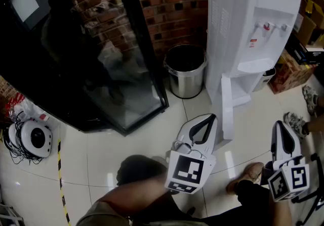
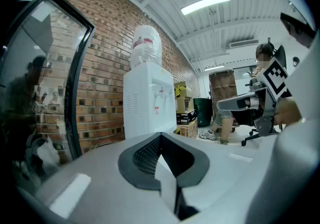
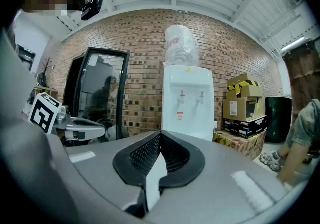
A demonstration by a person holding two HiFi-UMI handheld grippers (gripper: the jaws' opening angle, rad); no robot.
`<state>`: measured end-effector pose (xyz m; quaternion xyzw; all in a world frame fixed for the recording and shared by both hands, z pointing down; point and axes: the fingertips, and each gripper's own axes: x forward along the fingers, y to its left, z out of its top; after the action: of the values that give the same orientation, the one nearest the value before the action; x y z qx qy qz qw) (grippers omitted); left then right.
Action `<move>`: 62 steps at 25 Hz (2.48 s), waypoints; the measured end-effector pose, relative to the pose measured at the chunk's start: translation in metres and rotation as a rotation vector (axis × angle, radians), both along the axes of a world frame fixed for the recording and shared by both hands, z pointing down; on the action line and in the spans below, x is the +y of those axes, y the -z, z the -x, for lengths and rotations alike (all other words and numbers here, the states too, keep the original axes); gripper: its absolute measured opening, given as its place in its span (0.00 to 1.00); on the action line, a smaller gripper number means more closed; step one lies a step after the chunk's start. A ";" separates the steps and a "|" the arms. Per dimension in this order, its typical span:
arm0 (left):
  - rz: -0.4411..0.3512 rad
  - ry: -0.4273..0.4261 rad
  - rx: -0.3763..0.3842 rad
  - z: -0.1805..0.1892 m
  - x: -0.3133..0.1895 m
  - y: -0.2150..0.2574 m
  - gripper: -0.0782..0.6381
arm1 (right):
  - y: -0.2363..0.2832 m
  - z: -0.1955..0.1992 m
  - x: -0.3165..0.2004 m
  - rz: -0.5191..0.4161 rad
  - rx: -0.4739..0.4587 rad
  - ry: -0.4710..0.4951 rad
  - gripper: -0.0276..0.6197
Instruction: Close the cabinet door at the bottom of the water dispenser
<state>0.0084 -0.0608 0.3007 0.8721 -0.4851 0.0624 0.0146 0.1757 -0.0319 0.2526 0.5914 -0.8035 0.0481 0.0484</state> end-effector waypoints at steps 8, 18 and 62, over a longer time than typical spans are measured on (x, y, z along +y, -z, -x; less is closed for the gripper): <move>-0.004 0.011 -0.014 0.004 -0.004 -0.003 0.11 | -0.027 0.014 -0.008 0.057 0.074 0.040 0.07; 0.004 0.022 -0.014 0.011 -0.012 -0.005 0.11 | -0.072 0.074 -0.016 0.170 0.192 0.233 0.21; 0.073 0.003 -0.055 -0.079 -0.152 -0.057 0.11 | -0.198 -0.092 -0.113 0.630 0.558 0.185 0.22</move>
<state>0.0876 -0.2132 0.3575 0.8683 -0.4839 0.1040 0.0330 0.2677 -0.1451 0.4511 0.4636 -0.7552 0.1248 0.4463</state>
